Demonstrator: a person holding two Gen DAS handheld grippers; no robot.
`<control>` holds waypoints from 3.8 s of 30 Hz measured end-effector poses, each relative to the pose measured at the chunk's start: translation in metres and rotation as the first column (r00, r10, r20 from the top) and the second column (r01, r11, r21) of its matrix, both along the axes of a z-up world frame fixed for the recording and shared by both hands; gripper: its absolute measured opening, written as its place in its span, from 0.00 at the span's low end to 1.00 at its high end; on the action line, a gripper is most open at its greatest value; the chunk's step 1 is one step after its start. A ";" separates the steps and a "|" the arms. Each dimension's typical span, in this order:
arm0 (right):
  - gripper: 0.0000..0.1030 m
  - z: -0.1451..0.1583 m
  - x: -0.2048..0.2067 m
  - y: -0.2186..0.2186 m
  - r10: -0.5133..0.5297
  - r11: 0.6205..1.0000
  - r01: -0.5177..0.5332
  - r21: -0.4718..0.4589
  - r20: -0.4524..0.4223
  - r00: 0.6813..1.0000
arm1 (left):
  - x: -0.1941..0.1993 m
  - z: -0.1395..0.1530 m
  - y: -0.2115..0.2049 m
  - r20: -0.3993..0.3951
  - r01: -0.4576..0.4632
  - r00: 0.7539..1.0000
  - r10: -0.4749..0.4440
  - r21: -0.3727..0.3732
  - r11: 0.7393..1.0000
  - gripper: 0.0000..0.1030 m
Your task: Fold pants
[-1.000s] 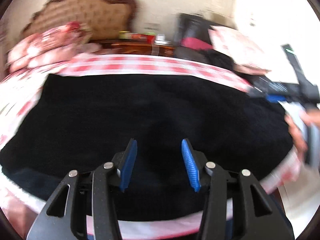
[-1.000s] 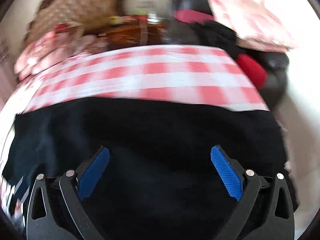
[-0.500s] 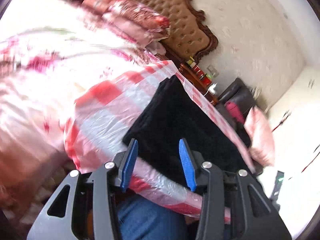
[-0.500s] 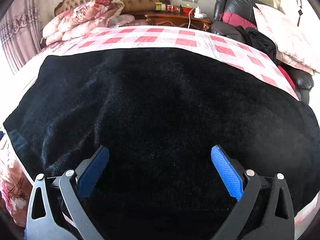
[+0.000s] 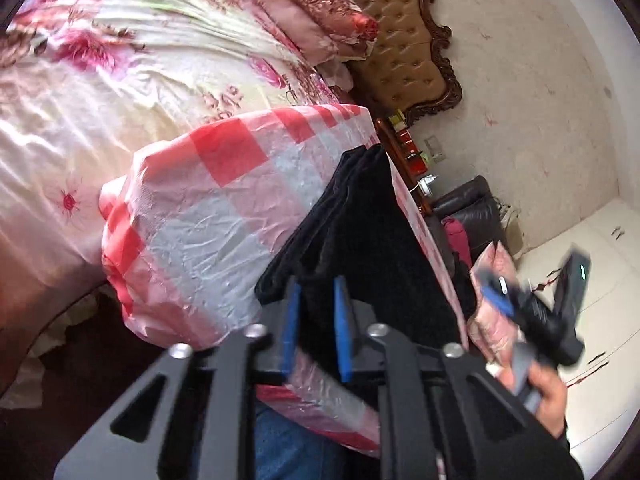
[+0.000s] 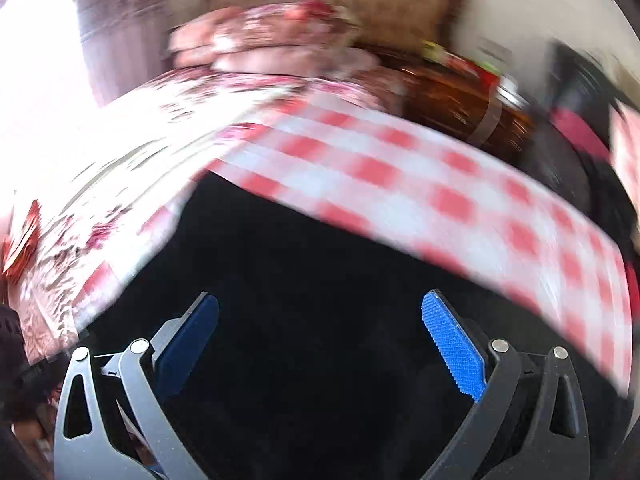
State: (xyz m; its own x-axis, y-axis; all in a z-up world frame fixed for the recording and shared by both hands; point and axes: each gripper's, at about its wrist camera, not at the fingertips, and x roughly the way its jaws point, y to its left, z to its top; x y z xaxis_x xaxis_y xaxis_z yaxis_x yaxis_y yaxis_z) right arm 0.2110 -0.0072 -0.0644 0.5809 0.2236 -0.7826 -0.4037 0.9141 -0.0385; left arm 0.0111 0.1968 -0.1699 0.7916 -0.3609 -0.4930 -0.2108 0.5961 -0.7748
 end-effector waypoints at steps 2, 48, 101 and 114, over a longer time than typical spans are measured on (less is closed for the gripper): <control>0.94 0.000 0.021 0.040 0.124 0.992 -0.124 -0.003 0.001 0.992 | -0.002 0.003 0.000 0.009 0.004 1.000 -0.004 0.008 1.000 0.05; 0.86 -0.017 0.007 0.028 0.015 0.978 0.000 0.211 -0.068 0.998 | -0.030 0.028 -0.008 0.012 -0.036 0.999 0.034 0.222 0.974 0.50; 0.96 -0.093 -0.059 0.002 -0.127 0.992 0.127 -0.006 -0.106 0.986 | -0.001 -0.008 -0.002 -0.143 -0.016 0.990 -0.015 -0.214 0.977 0.25; 0.96 -0.092 -0.058 0.001 -0.138 0.990 0.137 -0.015 -0.139 0.981 | 0.014 0.006 -0.014 -0.186 0.027 0.982 -0.035 -0.042 0.999 0.11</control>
